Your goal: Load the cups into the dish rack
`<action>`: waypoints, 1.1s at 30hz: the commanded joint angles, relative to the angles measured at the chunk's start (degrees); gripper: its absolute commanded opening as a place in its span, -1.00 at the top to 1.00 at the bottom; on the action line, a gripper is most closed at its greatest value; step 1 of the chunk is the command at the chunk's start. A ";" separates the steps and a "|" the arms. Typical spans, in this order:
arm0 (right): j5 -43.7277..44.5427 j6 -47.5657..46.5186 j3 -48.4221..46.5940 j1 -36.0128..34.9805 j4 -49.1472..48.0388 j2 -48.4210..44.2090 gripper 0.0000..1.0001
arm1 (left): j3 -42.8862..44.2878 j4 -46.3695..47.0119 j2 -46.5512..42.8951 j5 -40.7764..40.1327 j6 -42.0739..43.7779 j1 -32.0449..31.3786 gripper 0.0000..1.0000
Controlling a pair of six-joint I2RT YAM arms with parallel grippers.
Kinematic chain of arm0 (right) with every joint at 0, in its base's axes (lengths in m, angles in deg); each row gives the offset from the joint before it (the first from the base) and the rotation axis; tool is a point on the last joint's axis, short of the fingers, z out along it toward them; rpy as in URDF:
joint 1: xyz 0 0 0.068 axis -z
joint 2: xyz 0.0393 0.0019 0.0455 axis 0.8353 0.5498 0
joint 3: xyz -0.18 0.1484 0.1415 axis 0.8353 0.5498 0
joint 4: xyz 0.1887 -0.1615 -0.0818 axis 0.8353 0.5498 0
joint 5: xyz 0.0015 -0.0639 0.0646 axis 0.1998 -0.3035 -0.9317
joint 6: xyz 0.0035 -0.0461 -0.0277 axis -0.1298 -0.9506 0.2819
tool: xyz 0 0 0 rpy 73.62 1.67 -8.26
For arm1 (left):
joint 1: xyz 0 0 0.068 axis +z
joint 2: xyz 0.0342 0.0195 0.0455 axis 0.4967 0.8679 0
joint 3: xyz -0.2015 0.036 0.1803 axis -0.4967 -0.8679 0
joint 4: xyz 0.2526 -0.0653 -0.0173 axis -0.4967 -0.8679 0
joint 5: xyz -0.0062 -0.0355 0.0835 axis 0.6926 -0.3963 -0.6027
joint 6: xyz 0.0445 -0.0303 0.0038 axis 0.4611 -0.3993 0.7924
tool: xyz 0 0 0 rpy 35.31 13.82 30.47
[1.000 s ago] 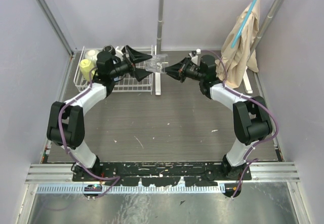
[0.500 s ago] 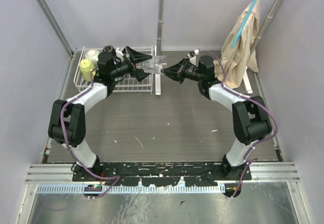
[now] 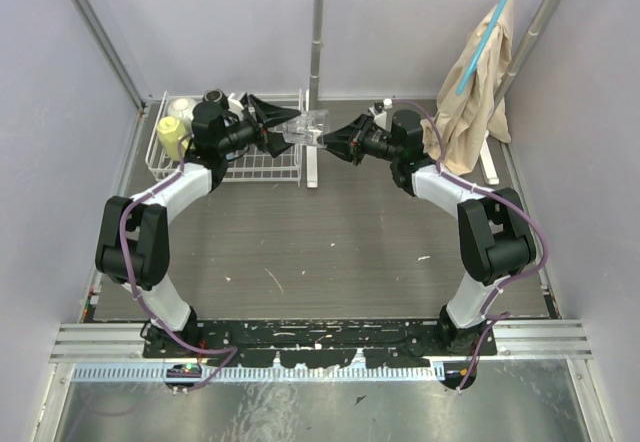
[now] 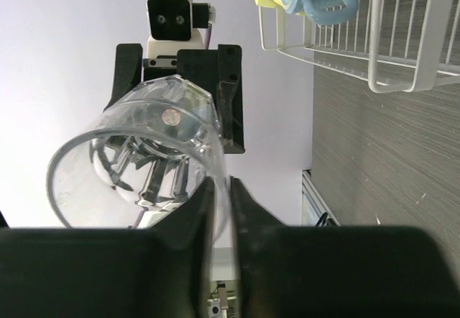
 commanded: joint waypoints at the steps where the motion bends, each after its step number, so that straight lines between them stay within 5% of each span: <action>1: -0.44 -1.25 -0.79 -0.83 -3.40 -0.50 0.34 | 1.09 3.11 0.40 -0.10 -0.61 0.00 0.74; 8: -0.47 -5.43 0.16 0.93 1.70 -2.53 -0.26 | 5.77 -5.32 1.13 -1.10 6.42 1.76 0.85; 13: 0.76 -14.85 0.06 3.33 12.13 -5.27 -0.45 | 14.11 -26.13 0.40 -3.67 20.73 2.82 0.85; 20: 3.35 -25.61 -0.89 5.61 24.36 -8.44 -0.54 | 30.73 -58.04 2.59 -16.64 42.83 2.80 0.85; 33: 2.37 -27.73 1.94 8.90 26.00 -11.11 -0.55 | 54.52 -77.13 16.49 -32.96 57.04 3.07 0.83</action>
